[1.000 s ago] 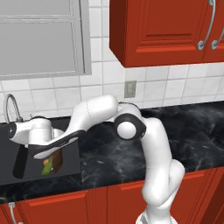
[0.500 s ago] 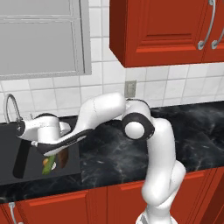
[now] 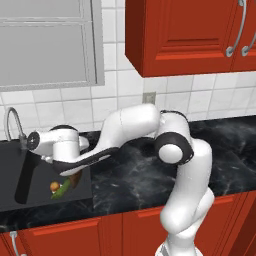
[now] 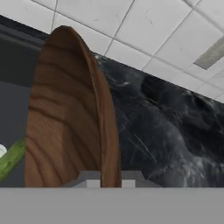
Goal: Dump the cucumber and apple from the bowl so the bowl can be washed. Place the bowl in the sink after clearing the leftovers.
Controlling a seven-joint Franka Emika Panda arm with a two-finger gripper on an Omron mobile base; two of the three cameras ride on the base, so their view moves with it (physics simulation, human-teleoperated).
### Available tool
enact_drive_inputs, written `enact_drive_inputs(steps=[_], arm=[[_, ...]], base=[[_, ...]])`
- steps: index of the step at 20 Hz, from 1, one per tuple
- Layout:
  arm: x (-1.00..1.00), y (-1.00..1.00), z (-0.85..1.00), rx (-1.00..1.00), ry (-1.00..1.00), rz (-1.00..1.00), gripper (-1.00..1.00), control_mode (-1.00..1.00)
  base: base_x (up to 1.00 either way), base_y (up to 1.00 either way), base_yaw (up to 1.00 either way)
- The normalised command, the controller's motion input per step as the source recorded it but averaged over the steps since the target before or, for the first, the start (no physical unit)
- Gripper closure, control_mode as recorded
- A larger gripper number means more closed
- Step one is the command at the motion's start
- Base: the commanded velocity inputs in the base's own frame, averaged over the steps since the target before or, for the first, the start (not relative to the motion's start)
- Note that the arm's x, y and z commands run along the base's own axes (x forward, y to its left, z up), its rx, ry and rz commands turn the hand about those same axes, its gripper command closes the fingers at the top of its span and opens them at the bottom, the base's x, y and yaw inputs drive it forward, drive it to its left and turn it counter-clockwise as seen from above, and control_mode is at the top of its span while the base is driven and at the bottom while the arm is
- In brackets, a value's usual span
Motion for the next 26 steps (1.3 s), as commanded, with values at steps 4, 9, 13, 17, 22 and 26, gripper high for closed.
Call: enact_drive_inputs(steps=[4,9,13,17,22,26], arm=[[-0.20,-0.83,0.66,0.36,-0.03,-0.05,1.00,-1.00],[-0.33,-1.00,0.60,0.49,-0.05,0.00,1.00,-1.00],[-0.47,-1.00,0.40,0.53,0.00,0.00,1.00,-1.00],[-0.43,-1.00,0.34,0.52,0.00,0.00,1.00,-1.00],[-0.27,-1.00,0.12,0.50,0.00,0.01,1.00,-1.00],[-0.38,-1.00,0.00,0.41,0.00,0.05,1.00,-1.00]], base=[[0.00,0.00,0.00],[0.00,0.00,0.00],[0.00,0.00,0.00],[0.00,0.00,0.00],[0.00,0.00,0.00],[0.00,0.00,0.00]])
